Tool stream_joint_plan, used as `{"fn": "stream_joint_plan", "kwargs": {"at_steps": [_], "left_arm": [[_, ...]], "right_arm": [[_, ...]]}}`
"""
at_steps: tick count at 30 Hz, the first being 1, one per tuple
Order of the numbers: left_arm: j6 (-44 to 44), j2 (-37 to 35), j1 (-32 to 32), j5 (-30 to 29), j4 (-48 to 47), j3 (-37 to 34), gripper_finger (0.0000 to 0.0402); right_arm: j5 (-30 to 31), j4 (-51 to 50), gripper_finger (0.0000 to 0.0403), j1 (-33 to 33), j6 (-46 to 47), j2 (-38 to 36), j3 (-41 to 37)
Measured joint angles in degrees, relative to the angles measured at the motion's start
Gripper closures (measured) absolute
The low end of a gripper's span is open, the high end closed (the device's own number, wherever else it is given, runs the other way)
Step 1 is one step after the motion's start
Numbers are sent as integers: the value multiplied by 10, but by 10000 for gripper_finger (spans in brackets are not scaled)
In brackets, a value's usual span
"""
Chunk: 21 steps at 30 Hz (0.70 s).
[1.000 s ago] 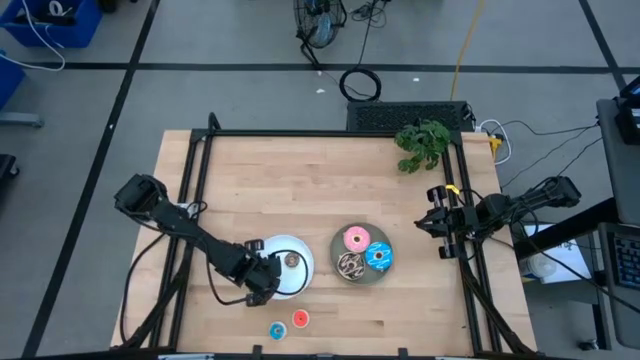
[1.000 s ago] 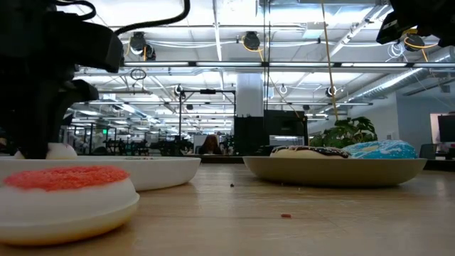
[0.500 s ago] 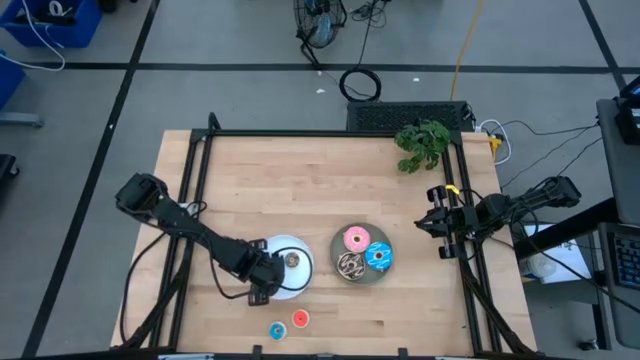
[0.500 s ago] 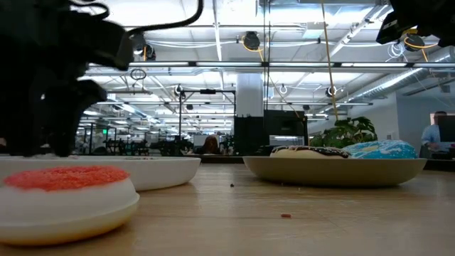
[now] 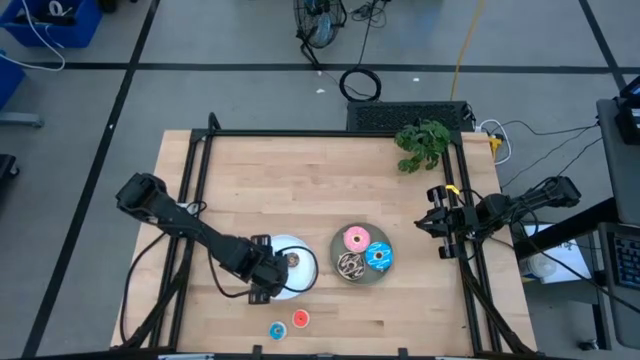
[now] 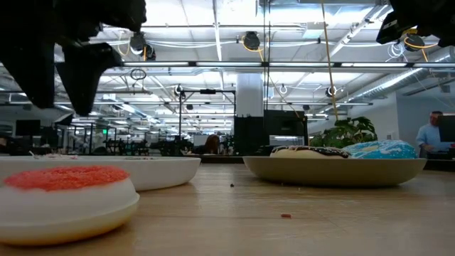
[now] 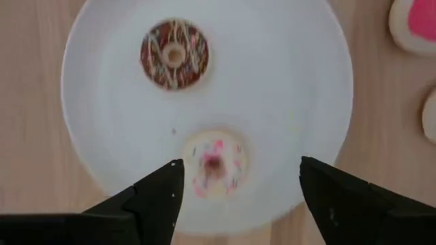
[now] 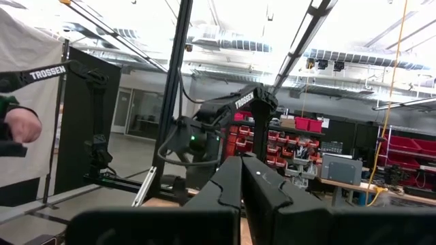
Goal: Pick & Place donuts
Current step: Put the small orange donut on the white plate
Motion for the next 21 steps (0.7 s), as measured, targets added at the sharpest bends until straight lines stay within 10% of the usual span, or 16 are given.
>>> {"fn": "stream_joint_plan", "kwargs": {"at_steps": [21], "left_arm": [[-16,-29,-68,-25,-38,82,391]], "right_arm": [[0,-4,403,0,-9,0,0]]}}
